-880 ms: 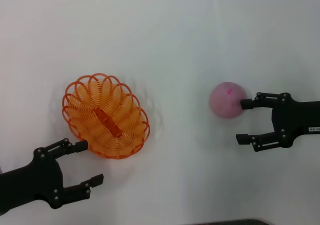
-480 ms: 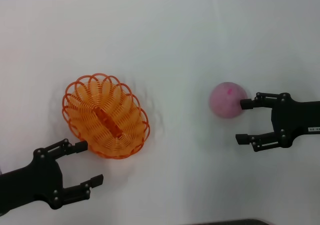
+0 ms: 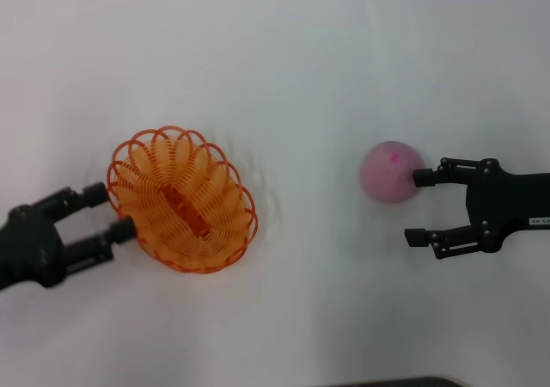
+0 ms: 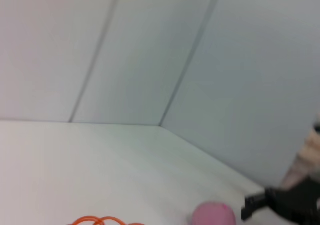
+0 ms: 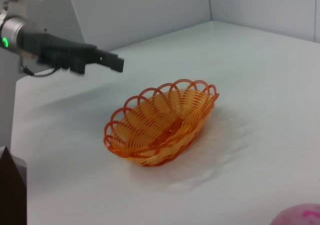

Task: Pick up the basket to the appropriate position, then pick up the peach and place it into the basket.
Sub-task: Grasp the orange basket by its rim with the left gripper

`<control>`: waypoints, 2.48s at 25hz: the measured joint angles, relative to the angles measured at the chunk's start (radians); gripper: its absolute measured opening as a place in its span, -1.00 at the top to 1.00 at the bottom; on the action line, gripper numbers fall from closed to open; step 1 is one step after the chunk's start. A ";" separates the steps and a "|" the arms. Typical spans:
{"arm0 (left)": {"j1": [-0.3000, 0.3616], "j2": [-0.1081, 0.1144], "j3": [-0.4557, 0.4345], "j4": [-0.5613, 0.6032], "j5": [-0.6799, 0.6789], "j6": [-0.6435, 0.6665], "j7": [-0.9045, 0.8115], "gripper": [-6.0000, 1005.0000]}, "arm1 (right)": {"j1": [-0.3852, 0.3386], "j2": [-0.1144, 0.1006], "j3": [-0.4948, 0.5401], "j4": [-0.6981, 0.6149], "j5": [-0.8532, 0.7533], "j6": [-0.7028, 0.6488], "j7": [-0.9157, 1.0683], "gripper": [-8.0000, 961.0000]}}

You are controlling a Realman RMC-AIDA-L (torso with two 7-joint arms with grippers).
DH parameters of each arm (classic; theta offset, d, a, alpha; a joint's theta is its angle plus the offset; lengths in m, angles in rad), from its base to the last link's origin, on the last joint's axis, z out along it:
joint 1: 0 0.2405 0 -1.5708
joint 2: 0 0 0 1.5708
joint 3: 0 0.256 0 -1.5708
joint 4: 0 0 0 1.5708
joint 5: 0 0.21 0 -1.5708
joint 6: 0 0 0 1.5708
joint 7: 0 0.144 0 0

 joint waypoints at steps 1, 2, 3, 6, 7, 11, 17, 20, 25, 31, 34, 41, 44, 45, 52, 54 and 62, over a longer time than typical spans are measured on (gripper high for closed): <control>-0.023 0.017 -0.015 0.008 0.001 0.009 -0.144 -0.62 | 0.000 0.000 0.000 0.000 0.000 0.000 0.000 -0.99; -0.040 0.030 -0.018 0.009 0.004 0.015 -0.218 -0.61 | 0.000 0.000 0.000 0.000 0.000 0.000 0.001 -0.99; -0.044 0.032 -0.018 0.009 0.005 0.018 -0.239 -0.61 | 0.000 0.000 0.000 0.000 0.000 0.000 0.001 -0.99; -0.078 0.053 -0.019 0.011 0.010 0.026 -0.385 -0.61 | 0.001 0.000 0.001 -0.001 0.000 0.000 0.004 -0.99; -0.089 0.060 -0.019 0.012 0.011 0.025 -0.438 -0.61 | 0.001 0.000 0.001 -0.001 0.000 0.000 0.005 -0.99; -0.132 0.088 -0.024 0.014 0.011 0.025 -0.590 -0.61 | 0.002 -0.001 0.000 -0.001 0.000 -0.003 0.007 -0.99; -0.184 0.122 -0.036 0.024 0.021 -0.009 -0.824 -0.61 | 0.004 -0.003 -0.002 -0.001 -0.001 -0.005 0.008 -0.99; -0.205 0.128 -0.032 0.045 0.023 -0.051 -0.907 -0.61 | 0.007 -0.003 -0.004 -0.002 -0.002 -0.006 0.008 -0.99; -0.220 0.126 0.026 0.115 0.064 -0.172 -0.967 -0.61 | 0.012 -0.003 -0.007 -0.005 -0.002 -0.007 0.015 -0.99; -0.215 0.088 0.225 0.269 0.097 -0.308 -0.984 -0.61 | 0.013 -0.003 -0.006 -0.013 -0.002 -0.008 0.020 -0.99; -0.213 0.063 0.335 0.340 0.137 -0.353 -0.980 -0.61 | 0.013 -0.004 -0.004 -0.014 -0.002 -0.008 0.021 -0.99; -0.212 0.015 0.528 0.450 0.258 -0.452 -0.966 -0.61 | 0.010 -0.005 -0.002 -0.014 -0.002 -0.008 0.022 -0.99; -0.214 -0.004 0.577 0.477 0.308 -0.484 -0.966 -0.61 | 0.008 -0.005 -0.002 -0.015 -0.002 -0.007 0.022 -0.99; -0.216 -0.006 0.589 0.477 0.315 -0.489 -0.965 -0.61 | 0.008 -0.005 -0.001 -0.015 -0.002 -0.007 0.022 -0.99; -0.243 -0.004 0.698 0.471 0.353 -0.503 -0.961 -0.61 | 0.011 -0.005 -0.001 -0.015 -0.003 -0.005 0.022 -0.99; -0.254 -0.006 0.727 0.468 0.376 -0.505 -0.958 -0.61 | 0.012 -0.005 -0.001 -0.015 -0.003 -0.003 0.022 -0.99; -0.295 -0.006 0.784 0.455 0.418 -0.517 -0.956 -0.56 | 0.014 -0.003 -0.001 -0.015 -0.003 0.000 0.029 -0.99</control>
